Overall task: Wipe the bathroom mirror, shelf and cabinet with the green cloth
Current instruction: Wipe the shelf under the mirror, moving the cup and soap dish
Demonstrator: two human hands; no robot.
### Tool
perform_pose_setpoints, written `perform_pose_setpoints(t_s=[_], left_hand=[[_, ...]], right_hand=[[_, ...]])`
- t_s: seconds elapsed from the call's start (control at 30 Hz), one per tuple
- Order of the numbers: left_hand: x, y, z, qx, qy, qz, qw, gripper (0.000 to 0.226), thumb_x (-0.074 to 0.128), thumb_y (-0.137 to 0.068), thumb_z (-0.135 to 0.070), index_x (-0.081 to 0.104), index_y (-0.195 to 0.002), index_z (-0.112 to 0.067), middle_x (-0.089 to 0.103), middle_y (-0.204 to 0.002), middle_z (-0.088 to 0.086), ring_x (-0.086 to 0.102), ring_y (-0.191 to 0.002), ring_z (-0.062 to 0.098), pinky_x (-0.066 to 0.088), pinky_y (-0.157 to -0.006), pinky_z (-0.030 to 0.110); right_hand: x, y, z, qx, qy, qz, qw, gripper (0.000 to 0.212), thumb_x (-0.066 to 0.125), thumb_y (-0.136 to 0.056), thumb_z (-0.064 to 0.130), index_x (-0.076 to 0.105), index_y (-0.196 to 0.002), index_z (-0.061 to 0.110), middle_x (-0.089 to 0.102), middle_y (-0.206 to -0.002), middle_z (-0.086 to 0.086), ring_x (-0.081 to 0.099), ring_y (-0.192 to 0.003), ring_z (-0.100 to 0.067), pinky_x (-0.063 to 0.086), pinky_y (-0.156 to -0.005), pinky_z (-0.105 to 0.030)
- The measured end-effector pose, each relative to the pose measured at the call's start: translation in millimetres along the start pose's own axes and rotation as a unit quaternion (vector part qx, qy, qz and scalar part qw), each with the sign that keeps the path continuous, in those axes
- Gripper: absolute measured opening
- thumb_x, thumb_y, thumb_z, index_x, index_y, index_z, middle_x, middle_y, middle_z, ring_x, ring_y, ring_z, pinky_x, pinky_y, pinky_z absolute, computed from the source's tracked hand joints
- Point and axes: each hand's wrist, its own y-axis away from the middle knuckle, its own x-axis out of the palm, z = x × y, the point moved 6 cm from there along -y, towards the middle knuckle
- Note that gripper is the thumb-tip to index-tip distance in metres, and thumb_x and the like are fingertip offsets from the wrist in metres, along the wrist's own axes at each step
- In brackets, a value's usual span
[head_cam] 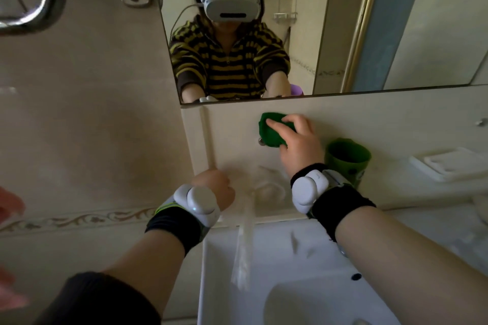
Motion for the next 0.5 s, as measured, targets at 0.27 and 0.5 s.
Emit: perform_pose_setpoints(t_s=[0.27,0.5], left_hand=[[-1.3,2.2,-2.5,0.01,-0.019,0.015,1.0,0.035,0.039,-0.091,-0.022,0.066,-0.111,-0.013,0.06,-0.121,0.006,0.056,-0.109,0.026,0.043,-0.085,0.025],[7.6,3.6,1.5,-0.017,0.027,0.004,0.999,0.062,0.027,-0.093,-0.057,0.06,-0.066,-0.013,0.06,-0.076,0.003,0.055,-0.069,0.019,0.037,-0.062,0.025]], right_hand=[[8.5,11.7,-2.8,0.03,-0.005,0.045,0.999,0.057,0.051,-0.076,-0.015,0.06,-0.123,0.016,0.051,-0.118,-0.015,0.042,-0.111,-0.034,0.046,-0.083,-0.041],[10.9,16.9,-4.4,0.046,-0.024,0.042,0.998,0.057,0.055,-0.075,-0.013,0.058,-0.124,0.014,0.05,-0.113,-0.014,0.043,-0.107,-0.033,0.043,-0.083,-0.036]])
